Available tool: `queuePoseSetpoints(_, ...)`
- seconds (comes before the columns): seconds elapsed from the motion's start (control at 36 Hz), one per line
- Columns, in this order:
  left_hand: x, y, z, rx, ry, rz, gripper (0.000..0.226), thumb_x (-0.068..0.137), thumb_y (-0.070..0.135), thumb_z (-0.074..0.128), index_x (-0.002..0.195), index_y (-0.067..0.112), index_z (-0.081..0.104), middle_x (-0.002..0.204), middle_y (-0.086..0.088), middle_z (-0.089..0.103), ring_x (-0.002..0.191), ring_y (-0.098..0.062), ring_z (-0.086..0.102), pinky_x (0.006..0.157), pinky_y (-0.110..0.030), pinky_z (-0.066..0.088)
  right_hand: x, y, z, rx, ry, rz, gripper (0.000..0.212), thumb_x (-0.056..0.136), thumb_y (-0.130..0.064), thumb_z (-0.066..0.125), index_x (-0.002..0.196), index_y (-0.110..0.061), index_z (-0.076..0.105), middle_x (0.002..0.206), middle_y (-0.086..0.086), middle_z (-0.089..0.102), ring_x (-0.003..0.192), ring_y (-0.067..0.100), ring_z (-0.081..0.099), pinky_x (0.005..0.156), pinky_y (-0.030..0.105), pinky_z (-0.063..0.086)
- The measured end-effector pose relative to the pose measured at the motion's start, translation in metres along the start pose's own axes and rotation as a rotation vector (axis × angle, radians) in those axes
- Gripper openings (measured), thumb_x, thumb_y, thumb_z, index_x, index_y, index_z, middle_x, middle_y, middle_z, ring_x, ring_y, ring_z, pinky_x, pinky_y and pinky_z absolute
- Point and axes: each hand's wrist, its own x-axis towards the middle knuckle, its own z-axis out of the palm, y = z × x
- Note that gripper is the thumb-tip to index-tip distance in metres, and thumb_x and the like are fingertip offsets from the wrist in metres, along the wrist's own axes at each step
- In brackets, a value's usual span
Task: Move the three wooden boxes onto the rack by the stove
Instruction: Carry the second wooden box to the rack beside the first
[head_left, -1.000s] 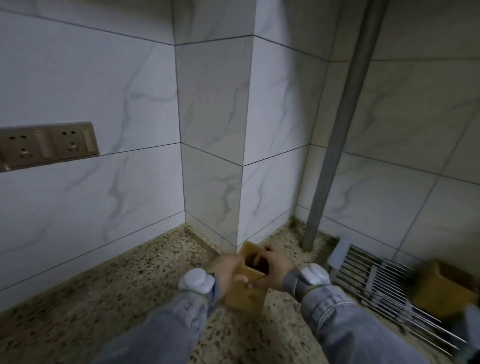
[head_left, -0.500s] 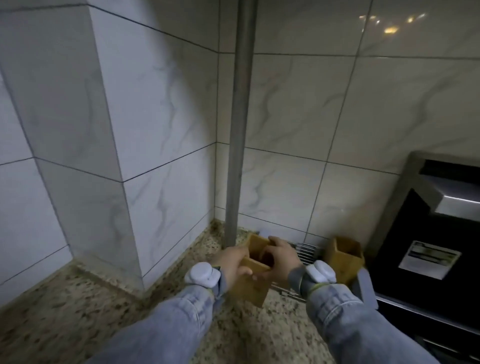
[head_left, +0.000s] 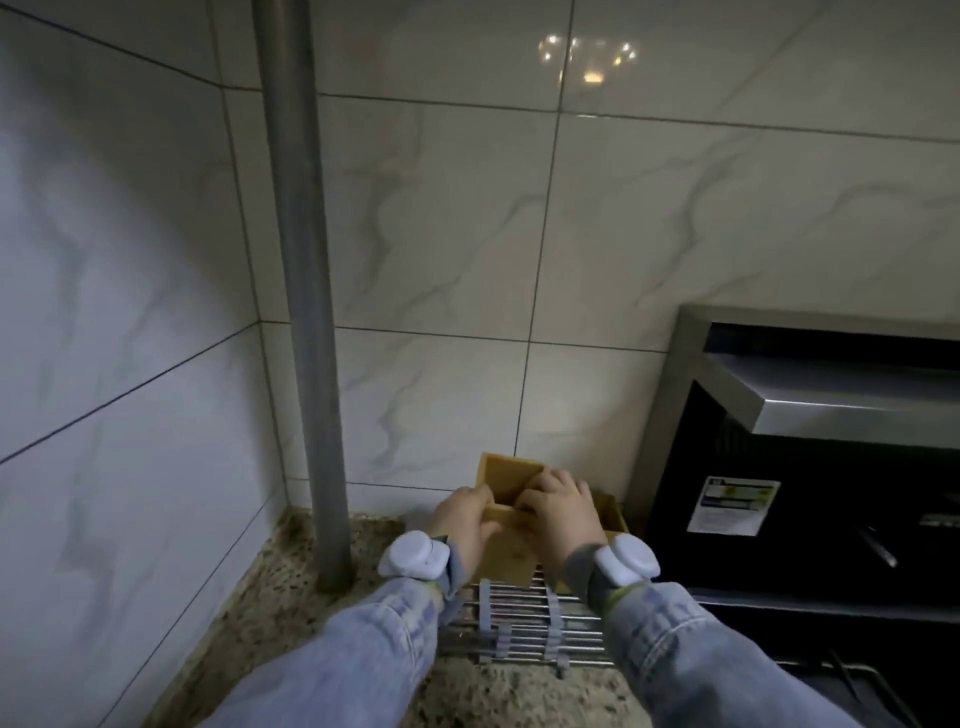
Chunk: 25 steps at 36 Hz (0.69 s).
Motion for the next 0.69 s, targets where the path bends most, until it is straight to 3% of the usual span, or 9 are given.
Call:
queuePoseSetpoints(0.19,0.044,0.0,0.033,-0.017,-0.035,-0.023,0.015,0.095,0.016,0.046,0.106,0.008,0.054,0.115,-0.01,0.058,0.105,-0.028,0.058,0.089,-0.036,0.045,0.016,0.018,0.017,-0.035,-0.024,0.11,0.033,0.093,-0.024,0.051,0.125,-0.022,0.058,0.13,0.001,0.056,0.126,0.026,0.039,0.102,0.037,0.031)
queuePoseSetpoints(0.28,0.061,-0.004,0.056,-0.096,-0.058,-0.116,0.022,0.099,0.013,0.042,0.077,0.007,0.045,0.083,-0.006,0.047,0.091,-0.02,0.049,0.081,-0.029,0.035,0.024,0.026,0.024,-0.032,-0.06,0.131,0.032,0.096,-0.022,0.045,0.125,-0.023,0.06,0.13,0.002,0.058,0.125,0.026,0.04,0.101,0.037,0.031)
queuePoseSetpoints(0.33,0.071,-0.008,0.072,-0.134,-0.07,-0.119,0.031,0.1,0.012,0.041,0.07,0.017,0.036,0.076,0.003,0.039,0.09,-0.015,0.04,0.079,-0.026,0.032,0.032,0.035,0.03,-0.03,-0.109,0.131,0.034,0.096,-0.023,0.043,0.126,-0.021,0.06,0.131,0.003,0.058,0.125,0.027,0.04,0.101,0.036,0.031)
queuePoseSetpoints(0.39,0.072,-0.011,0.081,-0.123,-0.064,-0.075,0.018,0.1,0.013,0.04,0.083,0.015,0.045,0.089,-0.006,0.05,0.087,-0.017,0.046,0.082,-0.033,0.041,0.039,0.041,0.036,-0.028,-0.153,0.129,0.034,0.096,-0.023,0.043,0.125,-0.02,0.061,0.132,0.004,0.058,0.125,0.028,0.04,0.101,0.036,0.032)
queuePoseSetpoints(0.47,0.077,-0.018,0.098,-0.133,-0.056,-0.109,0.022,0.1,0.017,0.036,0.099,0.004,0.053,0.104,-0.016,0.058,0.091,-0.025,0.055,0.088,-0.037,0.046,0.049,0.05,0.05,-0.028,-0.192,0.12,0.035,0.096,-0.019,0.043,0.125,-0.02,0.061,0.132,0.005,0.058,0.125,0.029,0.041,0.102,0.037,0.032)
queuePoseSetpoints(0.53,0.08,-0.021,0.105,-0.121,-0.098,-0.116,0.023,0.1,0.016,0.04,0.113,0.003,0.054,0.119,-0.017,0.059,0.094,-0.018,0.051,0.088,-0.023,0.047,0.053,0.053,0.06,-0.027,-0.215,0.121,0.034,0.096,-0.018,0.044,0.125,-0.02,0.061,0.132,0.005,0.058,0.124,0.028,0.041,0.103,0.038,0.032)
queuePoseSetpoints(0.58,0.085,-0.021,0.112,-0.121,-0.122,-0.103,0.029,0.1,0.008,0.039,0.125,-0.004,0.05,0.13,-0.024,0.053,0.099,-0.02,0.049,0.074,-0.006,0.04,0.057,0.059,0.071,-0.027,-0.224,0.117,0.033,0.094,-0.019,0.047,0.124,-0.022,0.061,0.132,0.004,0.058,0.123,0.027,0.043,0.103,0.038,0.032)
queuePoseSetpoints(0.64,0.085,-0.022,0.113,-0.148,-0.14,-0.144,0.025,0.099,0.011,0.04,0.121,0.003,0.05,0.127,-0.019,0.053,0.105,-0.026,0.055,0.085,-0.018,0.045,0.058,0.062,0.077,-0.028,-0.232,0.111,0.034,0.093,-0.019,0.05,0.124,-0.023,0.061,0.131,0.003,0.059,0.122,0.026,0.044,0.103,0.038,0.032)
queuePoseSetpoints(0.69,0.089,-0.025,0.118,-0.144,-0.13,-0.182,0.02,0.097,0.017,0.042,0.114,0.009,0.051,0.119,-0.012,0.055,0.099,-0.021,0.055,0.094,-0.034,0.048,0.063,0.067,0.083,-0.023,-0.248,0.104,0.033,0.093,-0.019,0.05,0.124,-0.023,0.061,0.131,0.003,0.059,0.122,0.026,0.044,0.104,0.039,0.032)
